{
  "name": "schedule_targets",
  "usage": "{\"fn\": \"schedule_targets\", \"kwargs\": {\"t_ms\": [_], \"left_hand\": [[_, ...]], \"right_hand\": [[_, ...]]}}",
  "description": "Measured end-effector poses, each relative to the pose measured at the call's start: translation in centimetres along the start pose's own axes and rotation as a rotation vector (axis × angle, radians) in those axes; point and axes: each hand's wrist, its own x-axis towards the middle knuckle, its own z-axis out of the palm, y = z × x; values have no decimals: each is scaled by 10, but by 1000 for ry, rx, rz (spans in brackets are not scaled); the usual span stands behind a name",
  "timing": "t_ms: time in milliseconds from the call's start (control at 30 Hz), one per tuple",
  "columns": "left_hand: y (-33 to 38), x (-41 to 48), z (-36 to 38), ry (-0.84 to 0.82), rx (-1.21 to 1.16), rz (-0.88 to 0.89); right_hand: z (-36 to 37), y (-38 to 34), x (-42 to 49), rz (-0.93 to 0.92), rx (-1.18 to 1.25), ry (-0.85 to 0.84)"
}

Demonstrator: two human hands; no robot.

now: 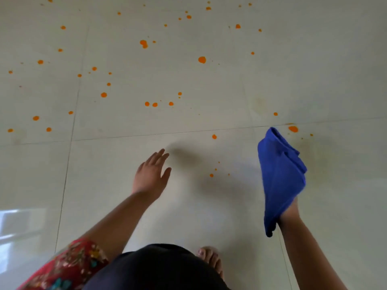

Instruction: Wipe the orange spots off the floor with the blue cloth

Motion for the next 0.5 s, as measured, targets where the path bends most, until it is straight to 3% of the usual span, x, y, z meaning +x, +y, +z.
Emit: {"fn": "schedule_targets", "kwargs": {"t_ms": [67,167,267,333,500], "left_hand": [[4,-2,13,5,1,21],[4,0,27,25,18,-7],[8,7,42,2,30,20],[12,10,54,-34,75,69],[8,18,70,-8,156,93]], "right_hand": [[0,8,-11,-114,-67,88],[12,53,-33,-257,-355,119],[27,102,-44,-406,-1004,-82],[27,120,-31,-515,-1288,-138],[15,98,24,-423,-1411,59]]}}
